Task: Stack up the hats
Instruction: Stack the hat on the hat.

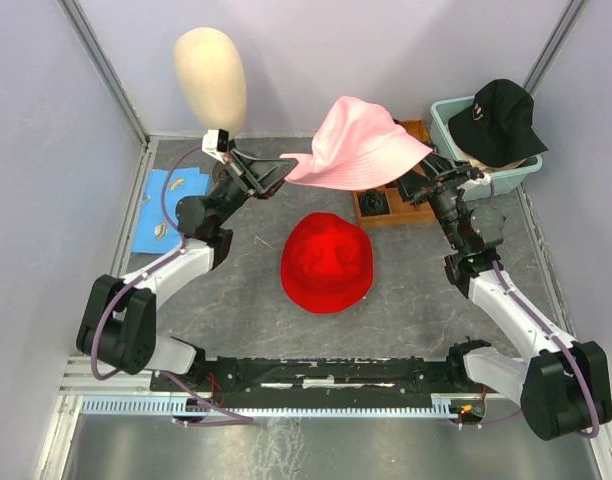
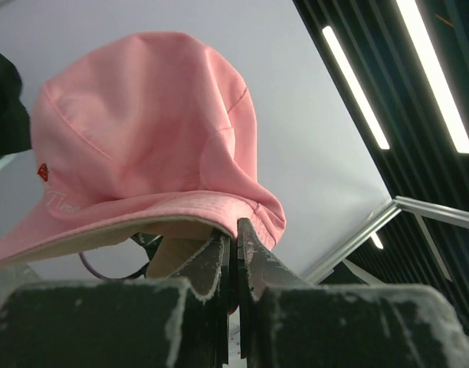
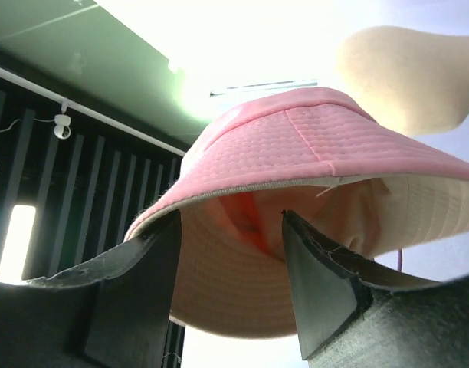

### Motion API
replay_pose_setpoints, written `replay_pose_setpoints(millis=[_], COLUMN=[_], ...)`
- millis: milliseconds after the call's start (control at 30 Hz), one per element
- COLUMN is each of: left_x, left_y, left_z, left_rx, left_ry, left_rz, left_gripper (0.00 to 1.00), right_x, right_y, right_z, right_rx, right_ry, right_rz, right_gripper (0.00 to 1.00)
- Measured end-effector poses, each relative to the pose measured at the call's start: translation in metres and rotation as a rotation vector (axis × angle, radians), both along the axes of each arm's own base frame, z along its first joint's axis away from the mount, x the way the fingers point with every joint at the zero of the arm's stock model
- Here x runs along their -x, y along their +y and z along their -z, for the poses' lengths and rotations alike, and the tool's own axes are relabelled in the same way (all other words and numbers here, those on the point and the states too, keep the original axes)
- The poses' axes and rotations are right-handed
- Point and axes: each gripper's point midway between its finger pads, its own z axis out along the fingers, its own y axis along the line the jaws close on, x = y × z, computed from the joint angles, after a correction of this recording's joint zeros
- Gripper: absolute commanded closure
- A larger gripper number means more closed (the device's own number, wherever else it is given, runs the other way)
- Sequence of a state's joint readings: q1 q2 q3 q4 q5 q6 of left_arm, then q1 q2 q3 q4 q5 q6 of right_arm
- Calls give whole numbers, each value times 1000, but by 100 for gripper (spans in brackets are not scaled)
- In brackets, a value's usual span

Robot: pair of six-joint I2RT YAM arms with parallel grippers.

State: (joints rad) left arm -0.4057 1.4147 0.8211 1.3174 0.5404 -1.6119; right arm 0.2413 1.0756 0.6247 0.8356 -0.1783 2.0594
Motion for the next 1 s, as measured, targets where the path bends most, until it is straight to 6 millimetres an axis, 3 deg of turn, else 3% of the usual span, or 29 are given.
replay_pose_setpoints(millis=[233, 600, 833, 1000], left_x=[-4, 0, -10, -9], left_y=[29, 31, 36, 36], left_z=[6, 29, 57, 71], left_rx=[-23, -57, -94, -118], left_ry=[-44, -86, -38, -12], left_rz=[-60, -37, -43, -29], left_gripper=[97, 97, 97, 97], right_x=[4, 6, 0, 4], right_y=[11, 56, 59, 59], right_z=[21, 66, 95, 100], right_rx=[39, 119, 136, 142], right_ry=[32, 97, 137, 144], right_rz=[-41, -158, -164, -174], right_gripper=[37, 37, 37, 37])
